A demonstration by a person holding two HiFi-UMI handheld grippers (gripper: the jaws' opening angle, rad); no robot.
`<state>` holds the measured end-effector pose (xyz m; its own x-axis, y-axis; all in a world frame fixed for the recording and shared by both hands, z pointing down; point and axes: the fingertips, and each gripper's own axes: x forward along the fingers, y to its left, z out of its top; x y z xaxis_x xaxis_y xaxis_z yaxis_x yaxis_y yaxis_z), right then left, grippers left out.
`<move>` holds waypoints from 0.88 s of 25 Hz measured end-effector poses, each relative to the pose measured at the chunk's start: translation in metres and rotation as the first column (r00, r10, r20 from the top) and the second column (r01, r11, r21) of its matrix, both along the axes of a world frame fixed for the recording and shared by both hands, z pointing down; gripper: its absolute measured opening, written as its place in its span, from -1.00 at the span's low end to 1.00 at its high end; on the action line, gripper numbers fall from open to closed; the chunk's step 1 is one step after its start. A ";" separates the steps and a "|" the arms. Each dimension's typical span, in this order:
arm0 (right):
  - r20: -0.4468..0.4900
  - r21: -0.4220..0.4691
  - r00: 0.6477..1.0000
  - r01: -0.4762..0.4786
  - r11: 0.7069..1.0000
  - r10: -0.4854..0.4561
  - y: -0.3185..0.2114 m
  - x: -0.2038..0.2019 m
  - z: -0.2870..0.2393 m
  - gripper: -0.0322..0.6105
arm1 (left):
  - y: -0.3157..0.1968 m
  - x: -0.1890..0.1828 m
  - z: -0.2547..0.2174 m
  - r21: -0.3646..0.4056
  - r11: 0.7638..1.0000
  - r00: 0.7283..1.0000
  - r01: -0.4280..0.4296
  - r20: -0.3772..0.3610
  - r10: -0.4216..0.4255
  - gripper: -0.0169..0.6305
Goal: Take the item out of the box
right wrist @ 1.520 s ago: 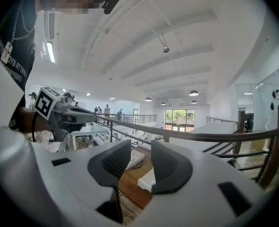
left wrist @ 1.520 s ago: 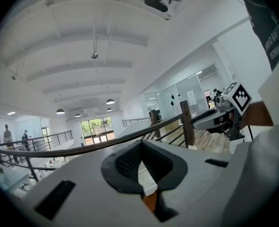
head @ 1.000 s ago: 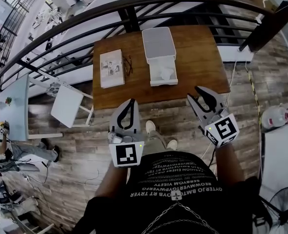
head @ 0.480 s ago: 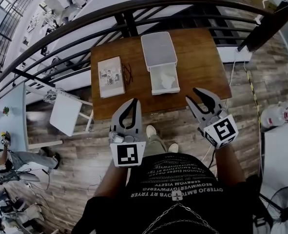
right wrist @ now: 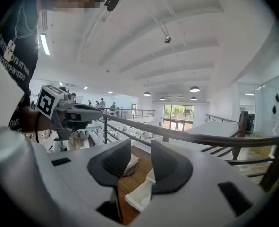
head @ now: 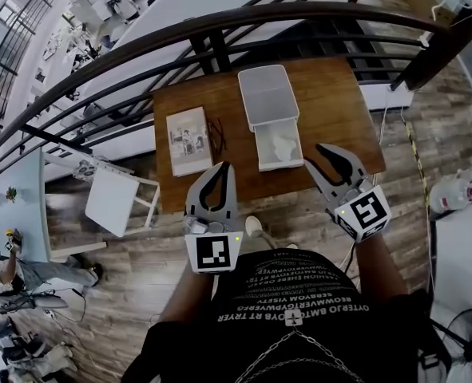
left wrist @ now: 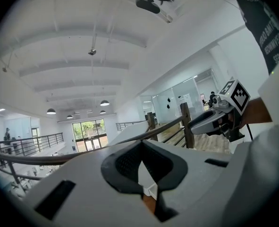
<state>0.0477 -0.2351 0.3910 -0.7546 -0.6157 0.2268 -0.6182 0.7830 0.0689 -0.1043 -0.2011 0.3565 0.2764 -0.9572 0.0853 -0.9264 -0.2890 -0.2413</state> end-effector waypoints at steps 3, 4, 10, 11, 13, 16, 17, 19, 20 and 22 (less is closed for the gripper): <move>0.006 0.008 1.000 -0.003 1.000 0.003 -0.013 -0.013 -0.004 -0.53 | -0.012 -0.013 0.000 0.004 1.000 1.000 0.000 -0.017 0.000 -0.93; 0.007 0.010 1.000 -0.005 1.000 0.005 -0.017 -0.018 -0.006 -0.53 | -0.016 -0.019 -0.001 0.005 1.000 1.000 0.000 -0.019 0.000 -0.93; -0.018 0.026 0.999 -0.037 0.999 0.037 -0.043 -0.038 -0.009 -0.53 | -0.042 -0.047 -0.001 0.002 1.000 0.999 -0.016 -0.042 0.016 -0.93; -0.017 0.023 0.999 -0.045 0.999 0.046 -0.046 -0.041 -0.008 -0.53 | -0.045 -0.051 -0.002 0.005 1.000 0.999 -0.021 -0.046 0.021 -0.93; -0.017 0.017 0.998 -0.064 0.998 0.064 -0.052 -0.047 -0.005 -0.53 | -0.050 -0.059 -0.001 0.008 0.999 0.998 -0.035 -0.047 0.035 -0.93; -0.019 0.001 0.995 -0.094 0.996 0.094 -0.059 -0.051 0.004 -0.53 | -0.057 -0.069 0.000 0.013 0.998 0.998 -0.055 -0.042 0.056 -0.93; -0.019 -0.007 0.995 -0.099 0.995 0.099 -0.061 -0.054 0.008 -0.53 | -0.059 -0.072 0.000 0.013 0.998 0.997 -0.058 -0.046 0.058 -0.93; -0.023 -0.027 0.994 -0.103 0.994 0.102 -0.063 -0.058 0.017 -0.53 | -0.061 -0.079 0.001 0.008 0.998 0.997 -0.057 -0.059 0.058 -0.93; -0.027 -0.037 0.994 -0.105 0.994 0.104 -0.065 -0.059 0.022 -0.53 | -0.063 -0.082 0.002 0.005 0.998 0.996 -0.058 -0.064 0.058 -0.93; -0.039 -0.055 0.993 -0.112 0.992 0.109 -0.070 -0.060 0.035 -0.53 | -0.067 -0.085 0.005 -0.004 0.998 0.996 -0.061 -0.065 0.061 -0.93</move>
